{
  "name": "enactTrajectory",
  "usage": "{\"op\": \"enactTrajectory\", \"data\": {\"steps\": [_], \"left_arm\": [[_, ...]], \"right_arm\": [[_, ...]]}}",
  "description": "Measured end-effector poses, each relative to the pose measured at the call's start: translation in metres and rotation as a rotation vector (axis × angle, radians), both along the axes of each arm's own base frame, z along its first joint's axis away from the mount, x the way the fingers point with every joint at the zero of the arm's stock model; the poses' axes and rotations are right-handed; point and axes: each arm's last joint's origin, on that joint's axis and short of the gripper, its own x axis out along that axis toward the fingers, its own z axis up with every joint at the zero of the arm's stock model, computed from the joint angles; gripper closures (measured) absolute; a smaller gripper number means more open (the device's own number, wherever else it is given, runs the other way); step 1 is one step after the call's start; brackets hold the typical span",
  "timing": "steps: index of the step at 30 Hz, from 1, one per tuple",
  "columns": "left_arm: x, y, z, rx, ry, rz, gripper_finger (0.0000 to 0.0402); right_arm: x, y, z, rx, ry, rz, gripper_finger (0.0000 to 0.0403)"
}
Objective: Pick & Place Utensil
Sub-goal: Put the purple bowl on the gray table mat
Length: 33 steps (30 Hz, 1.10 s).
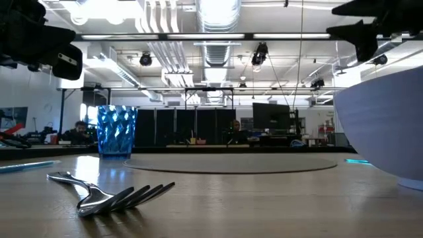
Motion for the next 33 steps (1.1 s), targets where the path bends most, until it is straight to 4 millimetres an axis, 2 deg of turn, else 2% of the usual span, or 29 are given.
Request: {"op": "enactTrajectory", "data": {"steps": [7,16,20,24,33], "left_arm": [[0.0,0.0,0.0,0.002,0.0,0.0,0.0401],[0.0,0.001,0.001,0.057,-0.02,0.027,0.0401],[0.0,0.001,0.001,0.053,-0.019,0.044,0.0401],[0.0,0.001,0.001,0.053,-0.019,0.044,0.0401],[0.0,0.001,0.001,0.107,-0.031,0.054,0.0401]], "right_arm": [[0.002,0.0,0.041,-0.017,0.113,0.0,0.0192],[0.023,0.005,0.077,0.022,0.349,0.007,0.0193],[0.034,0.009,0.083,0.074,0.494,0.01,0.0193],[0.05,0.016,0.084,0.141,0.621,0.112,0.0193],[0.091,0.036,0.074,0.21,0.811,0.243,0.0193]]}}
